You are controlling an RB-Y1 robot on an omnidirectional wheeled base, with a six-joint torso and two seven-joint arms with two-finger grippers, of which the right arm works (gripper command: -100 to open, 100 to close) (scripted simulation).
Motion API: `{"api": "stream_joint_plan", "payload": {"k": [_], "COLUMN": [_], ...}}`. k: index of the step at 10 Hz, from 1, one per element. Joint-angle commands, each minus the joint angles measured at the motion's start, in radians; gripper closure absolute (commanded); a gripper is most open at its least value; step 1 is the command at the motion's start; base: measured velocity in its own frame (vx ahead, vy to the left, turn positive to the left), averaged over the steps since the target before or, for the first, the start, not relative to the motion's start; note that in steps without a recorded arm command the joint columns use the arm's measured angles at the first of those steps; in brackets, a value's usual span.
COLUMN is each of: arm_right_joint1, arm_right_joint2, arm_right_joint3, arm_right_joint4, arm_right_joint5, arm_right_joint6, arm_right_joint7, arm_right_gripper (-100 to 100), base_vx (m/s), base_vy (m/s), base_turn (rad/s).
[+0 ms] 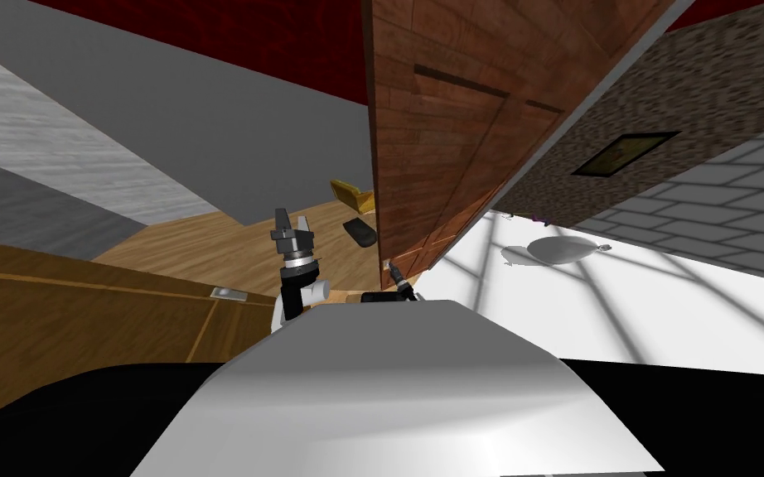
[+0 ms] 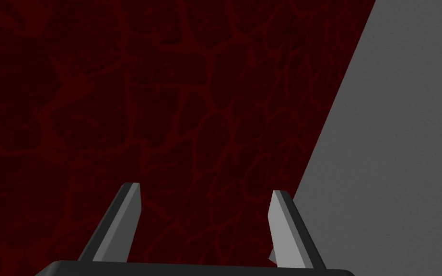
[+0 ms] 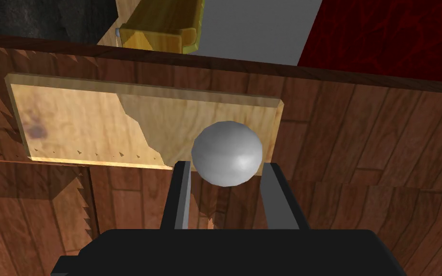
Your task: Push the door open
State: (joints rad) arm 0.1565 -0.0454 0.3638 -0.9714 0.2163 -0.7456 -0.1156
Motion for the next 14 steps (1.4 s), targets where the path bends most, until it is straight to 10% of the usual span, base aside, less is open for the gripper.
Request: {"api": "stream_joint_plan", "payload": {"k": [1, 2, 3, 8, 14], "arm_right_joint1": [0.006, 0.003, 0.021, 0.044, 0.017], "arm_right_joint2": [-0.014, -0.014, -0.019, -0.007, -0.01], "arm_right_joint3": [-0.034, -0.043, -0.032, -0.034, -0.052], "arm_right_joint4": [-0.017, -0.014, -0.036, -0.059, -0.03], "arm_right_joint5": [-0.016, -0.021, -0.02, -0.027, -0.036], "arm_right_joint6": [0.013, 0.013, 0.014, 0.009, 0.002], "arm_right_joint7": [0.007, 0.01, 0.004, -0.001, 0.01], "arm_right_gripper": [100, 100, -100, -100, -100], "base_vx": [0.158, 0.151, -0.073, -0.226, 0.178], "base_vy": [0.17, 0.164, 0.077, -0.011, 0.072], "base_turn": [-0.088, -0.104, -0.13, -0.064, 0.025]}}
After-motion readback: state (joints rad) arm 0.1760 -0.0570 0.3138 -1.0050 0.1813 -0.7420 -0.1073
